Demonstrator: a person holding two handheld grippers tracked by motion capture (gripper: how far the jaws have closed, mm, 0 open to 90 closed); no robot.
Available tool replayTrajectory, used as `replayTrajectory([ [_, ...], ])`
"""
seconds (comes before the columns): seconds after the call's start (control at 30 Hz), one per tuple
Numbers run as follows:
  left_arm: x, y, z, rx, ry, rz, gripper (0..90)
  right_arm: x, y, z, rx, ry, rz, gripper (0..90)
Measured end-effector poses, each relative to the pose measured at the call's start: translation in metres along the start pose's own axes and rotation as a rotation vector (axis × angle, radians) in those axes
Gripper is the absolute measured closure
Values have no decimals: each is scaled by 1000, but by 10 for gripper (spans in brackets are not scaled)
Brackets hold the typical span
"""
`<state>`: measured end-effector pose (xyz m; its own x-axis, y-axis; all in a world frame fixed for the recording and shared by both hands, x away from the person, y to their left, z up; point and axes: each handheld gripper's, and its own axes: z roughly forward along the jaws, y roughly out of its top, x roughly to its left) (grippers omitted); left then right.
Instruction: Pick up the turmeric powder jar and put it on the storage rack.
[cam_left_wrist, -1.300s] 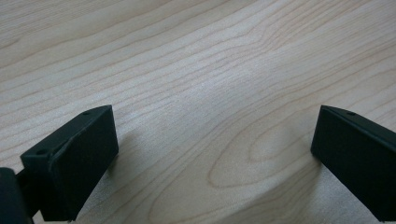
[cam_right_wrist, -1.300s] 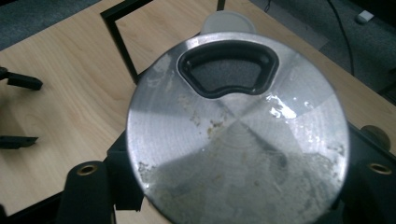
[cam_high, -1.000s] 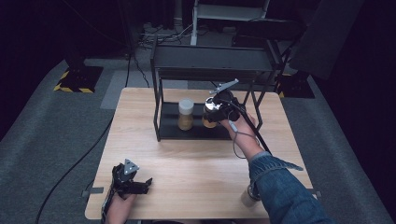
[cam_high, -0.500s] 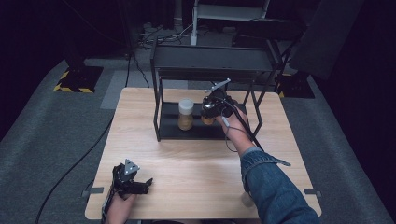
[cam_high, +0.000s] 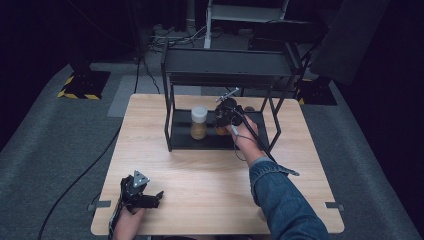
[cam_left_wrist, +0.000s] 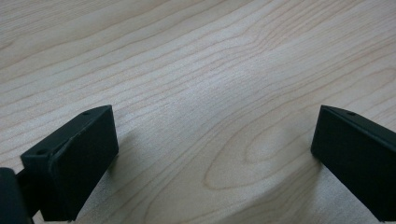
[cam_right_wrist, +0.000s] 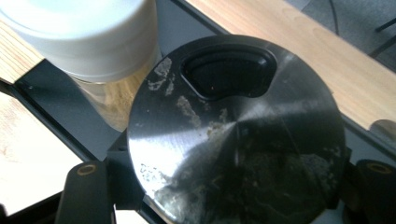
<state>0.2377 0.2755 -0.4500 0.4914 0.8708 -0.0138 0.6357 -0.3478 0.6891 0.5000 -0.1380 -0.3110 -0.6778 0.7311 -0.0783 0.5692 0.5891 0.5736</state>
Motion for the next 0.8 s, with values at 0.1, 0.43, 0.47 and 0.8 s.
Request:
replayTrajectory([
  [0.1,0,0,0,0,0,0,2,-1,-1,9,9,7,1,308],
  [0.43,0,0,0,0,0,0,2,-4,-7,30,16,29,19,308],
  [0.47,0,0,0,0,0,0,2,-5,-7,31,16,31,28,308],
  [0.8,0,0,0,-1,-1,-1,2,-8,-11,38,5,47,56,307],
])
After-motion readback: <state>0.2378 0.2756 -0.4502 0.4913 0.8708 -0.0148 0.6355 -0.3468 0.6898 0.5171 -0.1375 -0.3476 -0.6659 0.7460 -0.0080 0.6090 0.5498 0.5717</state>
